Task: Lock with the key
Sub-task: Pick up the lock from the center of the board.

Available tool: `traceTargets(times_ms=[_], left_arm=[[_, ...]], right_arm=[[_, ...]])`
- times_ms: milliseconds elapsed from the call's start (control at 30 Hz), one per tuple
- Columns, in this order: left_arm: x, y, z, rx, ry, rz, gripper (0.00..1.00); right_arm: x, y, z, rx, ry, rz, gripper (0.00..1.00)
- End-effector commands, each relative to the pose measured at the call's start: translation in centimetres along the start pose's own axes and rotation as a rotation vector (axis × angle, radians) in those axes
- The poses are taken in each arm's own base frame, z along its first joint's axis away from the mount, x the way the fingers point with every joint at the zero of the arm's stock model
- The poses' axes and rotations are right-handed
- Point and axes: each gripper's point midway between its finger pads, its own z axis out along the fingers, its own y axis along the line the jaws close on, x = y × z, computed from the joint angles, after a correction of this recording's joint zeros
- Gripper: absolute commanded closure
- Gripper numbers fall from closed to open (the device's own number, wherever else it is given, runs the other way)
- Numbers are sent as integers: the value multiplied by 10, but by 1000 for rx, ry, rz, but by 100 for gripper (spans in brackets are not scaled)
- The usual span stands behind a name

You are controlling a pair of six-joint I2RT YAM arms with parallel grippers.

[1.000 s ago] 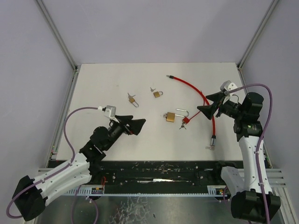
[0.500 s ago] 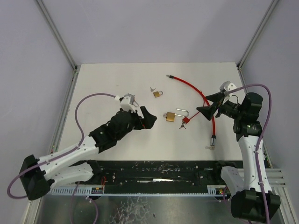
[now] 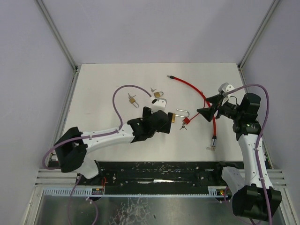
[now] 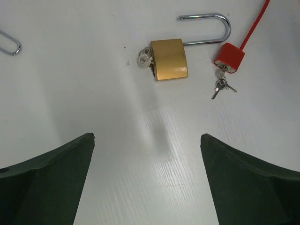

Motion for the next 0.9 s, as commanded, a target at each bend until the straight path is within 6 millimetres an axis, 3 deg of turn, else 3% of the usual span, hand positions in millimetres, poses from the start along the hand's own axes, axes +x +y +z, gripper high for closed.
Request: traceTargets(times_ms=[0,200,433,533,633,867], left_arm=[[-19,-4,16,-38,-13,96,6],[-32,-18,43,35,80,21,7],[-46,-21,48,32,120,12,10],[-49,-24,59,66,110,-55,14],[-48,-27,75,91,143,-133,23],[-41,-22,104,16,155,-166,24]], right_arm=[[1,-8,0,24,5,-34,21],[8,-12,1,22,16,-16,21],[14,-18,2,34,28,1,20],[15,-22,-1,49,27,8,20],[14,-22,-2,51,21,10,20],[16,-21,-1,39,21,18,20]])
